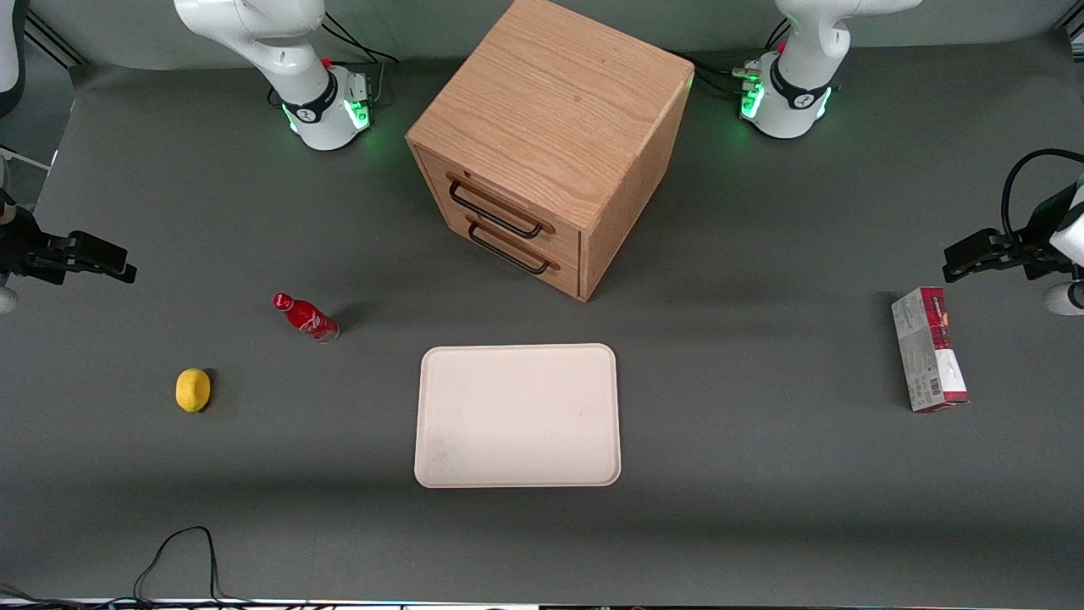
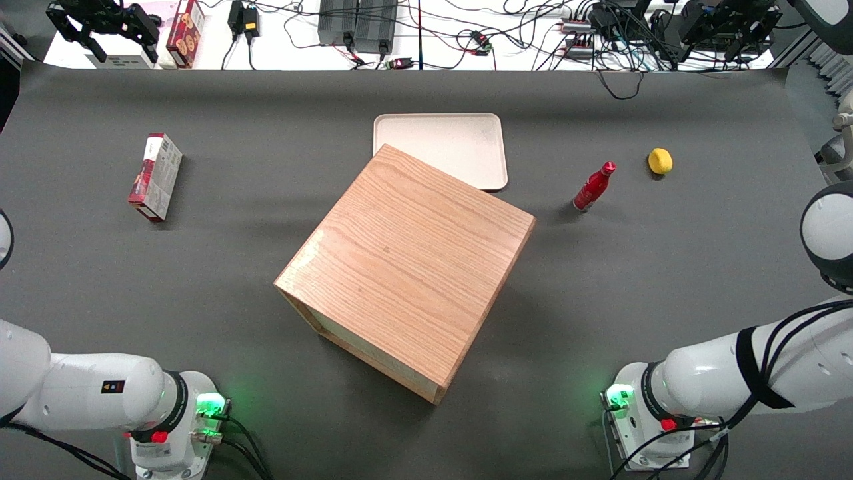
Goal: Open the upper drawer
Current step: 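Move the right gripper from rest toward the upper drawer's black handle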
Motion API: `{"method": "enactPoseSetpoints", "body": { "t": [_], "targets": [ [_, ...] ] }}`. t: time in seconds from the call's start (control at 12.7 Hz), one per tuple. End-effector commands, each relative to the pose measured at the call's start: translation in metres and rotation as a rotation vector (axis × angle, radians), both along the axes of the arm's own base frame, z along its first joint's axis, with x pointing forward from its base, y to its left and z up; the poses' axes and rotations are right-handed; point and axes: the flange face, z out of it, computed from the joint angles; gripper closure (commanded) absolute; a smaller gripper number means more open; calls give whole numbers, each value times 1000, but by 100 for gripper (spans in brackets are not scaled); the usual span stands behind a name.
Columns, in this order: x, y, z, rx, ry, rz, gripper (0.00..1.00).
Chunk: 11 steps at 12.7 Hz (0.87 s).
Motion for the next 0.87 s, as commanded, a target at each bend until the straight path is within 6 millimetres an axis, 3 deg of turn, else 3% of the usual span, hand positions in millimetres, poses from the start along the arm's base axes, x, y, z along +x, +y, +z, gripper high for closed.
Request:
{"method": "enactPoseSetpoints", "body": {
  "t": [0.0, 0.16, 0.32, 0.47, 0.63, 0.79],
  "targets": [
    [-3, 2, 0, -12, 4, -18, 0],
    [-2, 6, 0, -11, 4, -9, 0],
    [4, 28, -4, 5, 6, 35, 0],
    [13, 95, -3, 2, -7, 144, 0],
    [18, 158, -20, 0, 7, 244, 0],
    [26, 216, -24, 0, -9, 339, 0]
  ]
}}
